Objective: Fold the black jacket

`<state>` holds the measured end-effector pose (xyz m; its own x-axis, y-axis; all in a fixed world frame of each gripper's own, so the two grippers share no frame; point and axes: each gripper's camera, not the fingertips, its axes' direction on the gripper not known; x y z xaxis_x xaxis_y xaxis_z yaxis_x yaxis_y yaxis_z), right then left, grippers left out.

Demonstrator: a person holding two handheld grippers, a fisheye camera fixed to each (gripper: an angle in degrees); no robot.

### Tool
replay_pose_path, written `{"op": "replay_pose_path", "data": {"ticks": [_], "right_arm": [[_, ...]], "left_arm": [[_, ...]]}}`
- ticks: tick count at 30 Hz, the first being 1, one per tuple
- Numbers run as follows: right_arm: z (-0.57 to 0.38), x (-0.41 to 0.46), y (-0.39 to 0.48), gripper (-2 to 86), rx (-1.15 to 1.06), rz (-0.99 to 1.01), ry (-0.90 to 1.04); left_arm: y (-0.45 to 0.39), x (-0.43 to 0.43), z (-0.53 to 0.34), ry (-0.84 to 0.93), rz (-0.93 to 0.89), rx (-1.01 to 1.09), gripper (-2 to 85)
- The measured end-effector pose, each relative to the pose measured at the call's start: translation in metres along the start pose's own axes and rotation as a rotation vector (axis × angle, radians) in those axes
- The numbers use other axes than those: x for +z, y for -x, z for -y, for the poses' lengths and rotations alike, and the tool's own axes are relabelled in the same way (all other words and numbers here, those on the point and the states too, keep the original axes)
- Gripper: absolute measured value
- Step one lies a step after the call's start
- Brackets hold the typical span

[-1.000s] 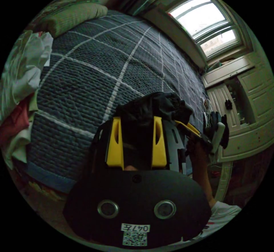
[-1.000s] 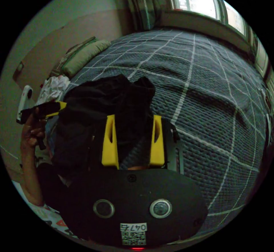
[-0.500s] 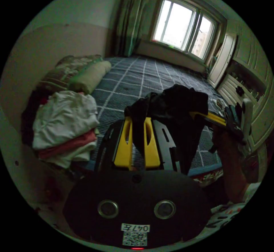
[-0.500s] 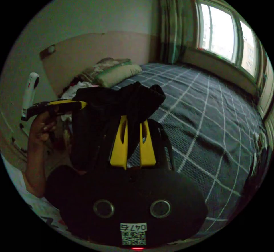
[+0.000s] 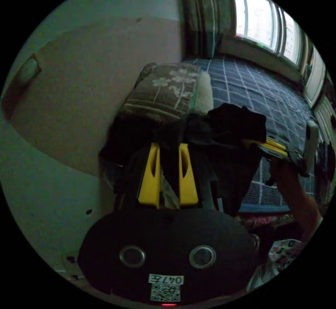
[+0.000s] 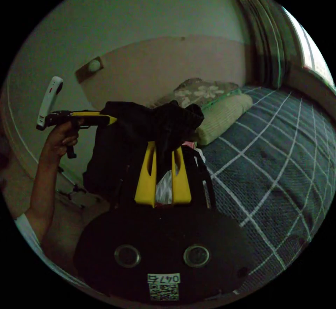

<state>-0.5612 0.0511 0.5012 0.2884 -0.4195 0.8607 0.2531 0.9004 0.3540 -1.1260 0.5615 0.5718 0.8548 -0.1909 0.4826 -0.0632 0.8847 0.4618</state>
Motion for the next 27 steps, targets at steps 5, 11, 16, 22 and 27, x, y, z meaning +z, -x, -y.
{"op": "replay_pose_path", "data": {"ticks": [5,11,16,22,27], "right_arm": [[-0.002,0.06,-0.005,8.3,0.021,0.038,0.12],[0.003,0.021,-0.032,9.1,0.099,0.157,0.004],[0.041,-0.019,0.025,3.5,-0.126,0.003,-0.181],[0.082,0.049,0.097,0.2,-0.335,-0.064,0.09],[0.064,0.086,0.099,-0.4,-0.309,-0.129,0.21]], "left_arm": [[0.063,0.068,-0.03,0.014,-0.206,-0.247,10.4],[0.129,0.013,-0.066,-0.213,-0.326,-0.438,6.4],[0.095,-0.037,-0.059,-0.326,-0.24,-0.176,-0.1],[0.032,0.029,-0.017,0.025,-0.029,-0.003,-0.8],[0.026,0.072,-0.015,0.12,-0.176,-0.101,-0.9]]}}
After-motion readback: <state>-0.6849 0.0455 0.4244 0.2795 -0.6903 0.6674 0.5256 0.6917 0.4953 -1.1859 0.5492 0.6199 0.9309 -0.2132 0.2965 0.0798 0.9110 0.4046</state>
